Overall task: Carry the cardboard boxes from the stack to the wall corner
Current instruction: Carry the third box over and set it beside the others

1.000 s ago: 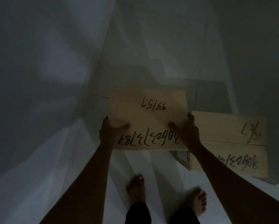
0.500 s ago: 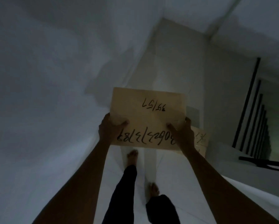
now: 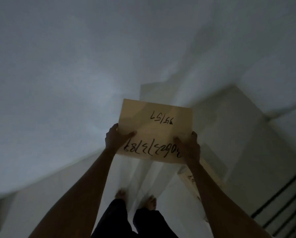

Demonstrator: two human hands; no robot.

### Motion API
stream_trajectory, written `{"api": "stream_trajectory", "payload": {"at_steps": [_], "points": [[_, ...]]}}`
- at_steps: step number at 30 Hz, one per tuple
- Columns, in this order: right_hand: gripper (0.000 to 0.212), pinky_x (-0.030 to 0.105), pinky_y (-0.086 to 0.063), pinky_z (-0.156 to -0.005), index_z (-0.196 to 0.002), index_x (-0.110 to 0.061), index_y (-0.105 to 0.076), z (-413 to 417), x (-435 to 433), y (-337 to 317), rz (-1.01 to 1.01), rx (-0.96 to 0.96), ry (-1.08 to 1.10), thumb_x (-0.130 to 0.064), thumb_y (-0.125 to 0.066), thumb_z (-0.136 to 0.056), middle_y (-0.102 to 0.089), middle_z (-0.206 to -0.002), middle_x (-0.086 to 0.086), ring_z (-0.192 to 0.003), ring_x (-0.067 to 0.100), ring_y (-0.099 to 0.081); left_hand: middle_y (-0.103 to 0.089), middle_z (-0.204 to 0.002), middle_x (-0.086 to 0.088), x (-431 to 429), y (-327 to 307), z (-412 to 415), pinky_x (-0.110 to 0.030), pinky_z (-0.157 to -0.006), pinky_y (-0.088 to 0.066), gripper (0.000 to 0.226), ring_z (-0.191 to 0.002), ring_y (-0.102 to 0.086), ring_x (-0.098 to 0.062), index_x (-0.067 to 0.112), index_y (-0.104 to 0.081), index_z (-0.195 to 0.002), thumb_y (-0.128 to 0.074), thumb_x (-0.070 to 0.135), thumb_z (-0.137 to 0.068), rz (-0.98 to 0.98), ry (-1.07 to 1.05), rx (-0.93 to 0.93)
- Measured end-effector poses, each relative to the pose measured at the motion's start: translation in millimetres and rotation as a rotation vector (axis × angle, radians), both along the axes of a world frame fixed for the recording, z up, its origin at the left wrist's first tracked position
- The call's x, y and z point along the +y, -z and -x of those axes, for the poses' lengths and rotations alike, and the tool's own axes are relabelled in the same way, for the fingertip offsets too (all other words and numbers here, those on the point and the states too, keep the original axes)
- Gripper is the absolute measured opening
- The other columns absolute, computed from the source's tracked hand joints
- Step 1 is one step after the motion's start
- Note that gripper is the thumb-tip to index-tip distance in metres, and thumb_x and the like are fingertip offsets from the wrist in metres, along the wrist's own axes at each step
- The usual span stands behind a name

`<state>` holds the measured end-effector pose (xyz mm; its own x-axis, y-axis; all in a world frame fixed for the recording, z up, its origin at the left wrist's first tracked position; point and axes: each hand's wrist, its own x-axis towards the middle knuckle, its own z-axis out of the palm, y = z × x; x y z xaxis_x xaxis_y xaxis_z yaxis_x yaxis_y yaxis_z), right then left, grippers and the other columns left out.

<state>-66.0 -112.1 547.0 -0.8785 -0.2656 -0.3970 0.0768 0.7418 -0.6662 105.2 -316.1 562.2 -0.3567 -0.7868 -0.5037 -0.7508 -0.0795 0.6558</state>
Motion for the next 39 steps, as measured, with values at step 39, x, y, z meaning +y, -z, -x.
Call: {"api": "stream_trajectory", "payload": {"at_steps": [39], "points": [[0.079, 0.045, -0.051, -0.09, -0.14, -0.016, -0.041, -727, -334, 175, -0.128, -0.123, -0.71, -0.05, -0.075, -0.077, -0.062, -0.128, 0.015, -0.11, 0.037, -0.062, -0.057, -0.126, 0.004, -168, 200, -829, -0.033, -0.086, -0.057, 0.114, -0.113, -0.061, -0.017, 0.016, -0.042, -0.134, -0.087, 0.064, -0.041, -0.109, -0.56, -0.041]]}}
